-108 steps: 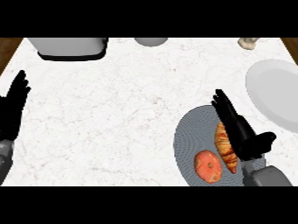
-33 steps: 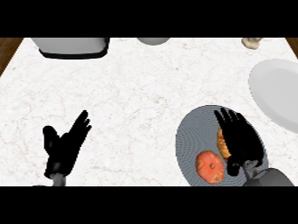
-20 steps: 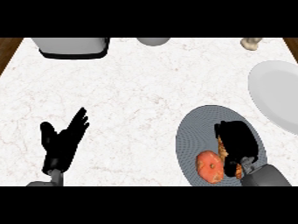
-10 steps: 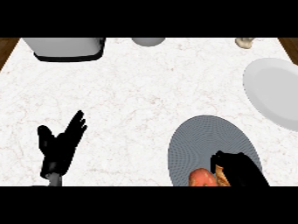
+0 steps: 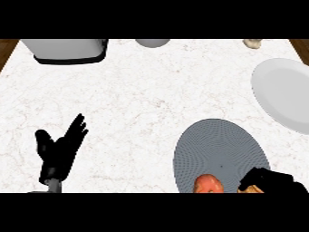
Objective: Pick the croissant from the placemat and place it in the plate
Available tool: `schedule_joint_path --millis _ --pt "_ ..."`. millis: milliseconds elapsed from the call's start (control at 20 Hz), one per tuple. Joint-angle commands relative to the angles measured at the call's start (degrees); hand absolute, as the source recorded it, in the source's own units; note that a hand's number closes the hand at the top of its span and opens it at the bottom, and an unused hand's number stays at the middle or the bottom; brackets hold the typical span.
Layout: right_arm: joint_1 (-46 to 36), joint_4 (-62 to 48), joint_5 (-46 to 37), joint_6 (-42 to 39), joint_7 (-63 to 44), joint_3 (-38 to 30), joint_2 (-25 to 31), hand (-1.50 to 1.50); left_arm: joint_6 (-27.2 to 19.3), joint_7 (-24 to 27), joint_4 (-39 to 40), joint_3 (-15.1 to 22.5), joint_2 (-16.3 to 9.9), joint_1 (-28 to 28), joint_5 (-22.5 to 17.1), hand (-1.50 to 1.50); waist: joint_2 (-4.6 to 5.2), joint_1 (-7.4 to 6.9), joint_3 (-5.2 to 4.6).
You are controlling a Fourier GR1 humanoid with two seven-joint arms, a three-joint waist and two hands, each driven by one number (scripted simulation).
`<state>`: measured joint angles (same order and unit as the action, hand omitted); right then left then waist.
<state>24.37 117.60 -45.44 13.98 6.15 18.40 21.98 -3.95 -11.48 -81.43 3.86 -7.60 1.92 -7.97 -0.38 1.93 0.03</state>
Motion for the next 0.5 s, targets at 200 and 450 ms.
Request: schedule_joint_path --millis 200,450 --pt "2.7 1.0 23.4 2.3 4.7 -17.6 -0.4 1.50 1.5 -1.0 -1.1 -0.3 -1.0 0.6 -0.5 0.00 0.29 -1.30 0.05" --pt "-4.9 -6.7 38.6 -3.3 6.2 -27.5 0.6 1.50 -0.8 -2.2 -0.9 1.0 1.4 -1.5 1.2 0.00 0.39 -1.69 0.05"
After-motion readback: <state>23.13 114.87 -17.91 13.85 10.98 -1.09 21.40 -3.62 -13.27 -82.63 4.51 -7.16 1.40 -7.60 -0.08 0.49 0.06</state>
